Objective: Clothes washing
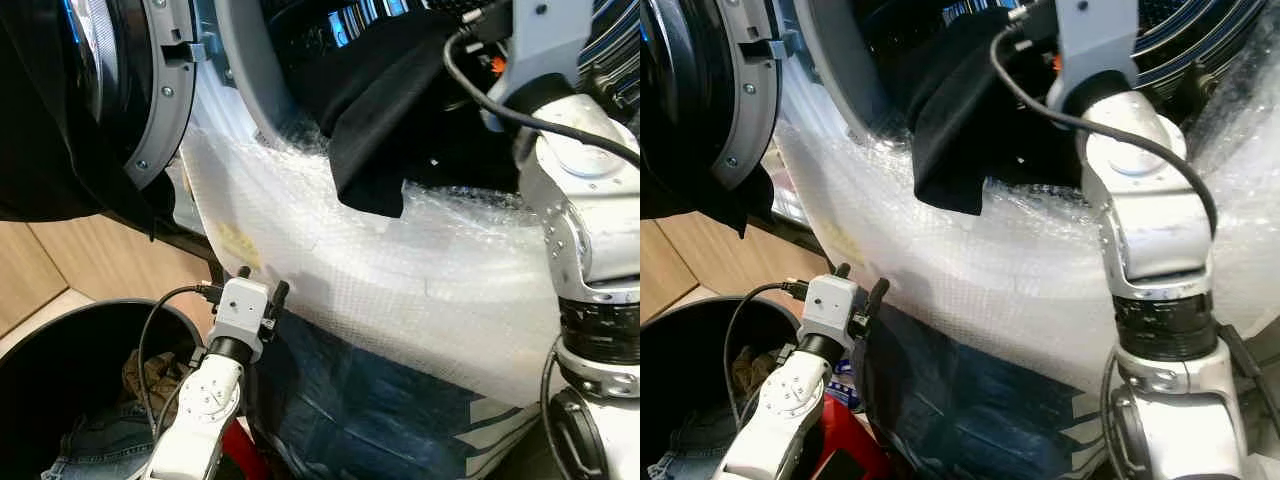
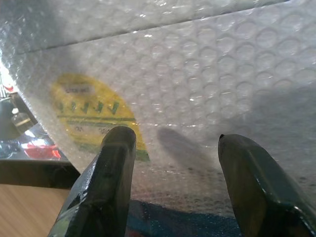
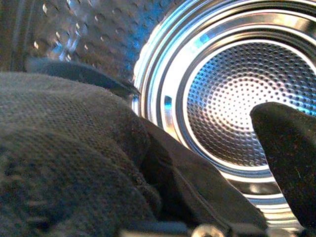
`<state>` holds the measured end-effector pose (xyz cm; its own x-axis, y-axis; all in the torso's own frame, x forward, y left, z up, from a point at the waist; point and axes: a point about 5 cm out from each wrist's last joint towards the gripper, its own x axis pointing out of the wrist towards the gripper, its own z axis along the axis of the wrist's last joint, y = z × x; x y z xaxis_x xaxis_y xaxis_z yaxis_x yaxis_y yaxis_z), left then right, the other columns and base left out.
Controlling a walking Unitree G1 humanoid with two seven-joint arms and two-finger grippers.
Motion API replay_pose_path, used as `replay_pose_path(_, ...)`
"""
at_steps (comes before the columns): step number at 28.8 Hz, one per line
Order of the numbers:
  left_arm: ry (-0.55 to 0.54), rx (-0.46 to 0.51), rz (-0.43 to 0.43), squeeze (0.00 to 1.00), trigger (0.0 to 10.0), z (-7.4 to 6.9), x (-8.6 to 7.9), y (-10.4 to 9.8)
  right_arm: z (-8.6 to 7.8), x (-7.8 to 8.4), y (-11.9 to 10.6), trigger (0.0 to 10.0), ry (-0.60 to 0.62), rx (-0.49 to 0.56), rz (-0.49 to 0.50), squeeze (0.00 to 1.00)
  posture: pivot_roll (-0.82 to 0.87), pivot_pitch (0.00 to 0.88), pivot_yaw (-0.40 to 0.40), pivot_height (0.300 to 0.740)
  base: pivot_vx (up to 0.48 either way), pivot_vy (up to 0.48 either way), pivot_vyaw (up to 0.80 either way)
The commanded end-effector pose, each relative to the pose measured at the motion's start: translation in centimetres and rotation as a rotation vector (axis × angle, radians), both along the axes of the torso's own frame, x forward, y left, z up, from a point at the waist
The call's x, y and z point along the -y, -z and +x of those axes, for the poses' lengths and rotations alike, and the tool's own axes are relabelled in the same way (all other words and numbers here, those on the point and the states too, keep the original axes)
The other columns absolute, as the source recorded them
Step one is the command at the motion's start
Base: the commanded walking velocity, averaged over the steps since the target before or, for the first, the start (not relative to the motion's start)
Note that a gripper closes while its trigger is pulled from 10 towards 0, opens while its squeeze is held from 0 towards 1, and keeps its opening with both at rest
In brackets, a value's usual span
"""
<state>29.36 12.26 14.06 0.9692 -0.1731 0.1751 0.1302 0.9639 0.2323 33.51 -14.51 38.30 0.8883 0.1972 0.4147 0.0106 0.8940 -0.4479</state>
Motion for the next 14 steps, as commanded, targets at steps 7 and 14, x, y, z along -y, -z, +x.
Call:
replay_pose_path(7,-0.002,0.001,0.008,0.0,10.0,-0.1,0.1,-0.1,-3.2,0.2,-0.3,10.0,-0.238,0.013,-0.06,0.0,-0.1,0.094,-0.058,0.74,0.0,0.0,0.0)
replay_pose_path(14,-0.001,0.001,0.008,0.0,10.0,0.0,0.2,-0.1,-4.7,0.8,1.2,10.0,-0.312,-0.04,-0.17,0.0,-0.11,0.093,-0.055,0.74,0.0,0.0,0.0)
